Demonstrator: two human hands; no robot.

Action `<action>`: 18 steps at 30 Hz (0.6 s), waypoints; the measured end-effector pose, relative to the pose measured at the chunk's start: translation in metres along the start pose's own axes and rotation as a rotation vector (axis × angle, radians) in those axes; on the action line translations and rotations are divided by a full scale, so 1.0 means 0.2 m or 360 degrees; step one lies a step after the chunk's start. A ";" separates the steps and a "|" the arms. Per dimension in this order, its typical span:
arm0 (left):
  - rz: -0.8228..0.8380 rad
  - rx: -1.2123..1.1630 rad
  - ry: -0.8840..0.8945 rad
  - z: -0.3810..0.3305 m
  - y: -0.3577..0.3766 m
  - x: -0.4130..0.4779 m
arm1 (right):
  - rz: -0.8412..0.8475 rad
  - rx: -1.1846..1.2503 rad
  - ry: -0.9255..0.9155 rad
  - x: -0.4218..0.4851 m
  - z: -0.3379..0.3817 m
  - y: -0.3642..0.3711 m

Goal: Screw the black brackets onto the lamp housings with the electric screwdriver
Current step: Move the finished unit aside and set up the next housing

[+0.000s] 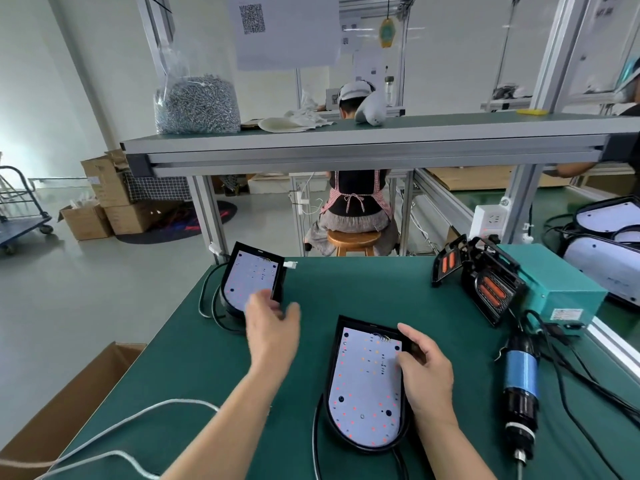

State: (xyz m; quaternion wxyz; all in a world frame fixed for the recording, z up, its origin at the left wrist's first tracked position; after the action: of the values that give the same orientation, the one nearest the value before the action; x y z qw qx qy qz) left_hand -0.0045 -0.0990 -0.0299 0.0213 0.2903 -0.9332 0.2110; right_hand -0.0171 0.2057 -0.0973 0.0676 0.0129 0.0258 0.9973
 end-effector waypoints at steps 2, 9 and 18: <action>0.0401 0.0018 -0.0028 -0.02 0.20 -0.17 | 0.0005 0.0032 0.0002 0.00 0.01 -0.01; 0.0786 0.0459 -0.0049 0.01 0.40 -0.34 | -0.0055 0.0322 0.0091 0.03 -0.05 -0.05; 0.0605 0.0250 -0.0294 0.11 0.28 -0.41 | 0.0441 -0.1090 -0.0108 0.06 0.04 0.05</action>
State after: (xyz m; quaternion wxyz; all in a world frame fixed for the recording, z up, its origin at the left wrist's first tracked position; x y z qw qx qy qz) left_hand 0.0345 -0.0235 -0.0850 -0.1271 0.1280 -0.9498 0.2556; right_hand -0.0292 0.1984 -0.0892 -0.0669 0.0260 -0.3137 0.9468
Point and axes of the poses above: each hand's wrist, its own x-axis towards the middle knuckle, its own y-axis out of the palm, z = x × y, the point moved 10 cm from there along x, towards the middle knuckle, and after that the axes turned 9 degrees about z, right-handed, at the moved point
